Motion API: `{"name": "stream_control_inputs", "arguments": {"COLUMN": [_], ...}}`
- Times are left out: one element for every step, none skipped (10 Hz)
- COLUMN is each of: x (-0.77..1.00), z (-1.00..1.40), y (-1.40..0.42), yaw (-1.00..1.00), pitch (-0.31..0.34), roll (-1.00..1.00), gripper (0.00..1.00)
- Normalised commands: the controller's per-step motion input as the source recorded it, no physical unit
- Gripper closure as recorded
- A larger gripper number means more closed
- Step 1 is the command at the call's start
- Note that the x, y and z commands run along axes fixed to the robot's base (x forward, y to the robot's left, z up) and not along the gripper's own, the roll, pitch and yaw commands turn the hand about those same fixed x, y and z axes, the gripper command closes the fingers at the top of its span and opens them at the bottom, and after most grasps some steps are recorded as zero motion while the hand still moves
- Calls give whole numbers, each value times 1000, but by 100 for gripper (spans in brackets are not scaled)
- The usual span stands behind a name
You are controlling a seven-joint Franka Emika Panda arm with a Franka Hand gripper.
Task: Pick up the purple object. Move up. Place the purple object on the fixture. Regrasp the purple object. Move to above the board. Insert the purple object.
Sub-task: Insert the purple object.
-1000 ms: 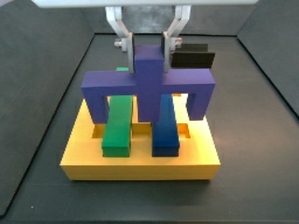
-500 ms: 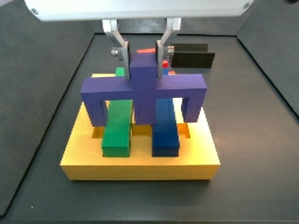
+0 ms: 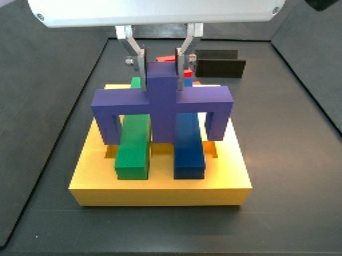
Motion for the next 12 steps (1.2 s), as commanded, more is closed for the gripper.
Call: {"name": "stream_control_inputs", "arguments": {"x": [-71,-63,-123,-137,-14,-40,6,23,83,94,0,57], "z": [180,143,-3,-69,-163,-220,-203,-246,-186,0,123,54], "y": [0,0,0,0,0,-6,-140,-111,-120,-29,0,-3], "yaw": [0,0,0,0,0,0,0,0,0,0,-11,-91], "pitch": [-3,-10,-80,-100,-99,-121,-104,-96,-67,0,0,0], "roll": [26,27,4,16,16,11,0,0,0,0,0,0], "gripper": [100,100,100,100,100,100,100,100,100,100,100,100]}}
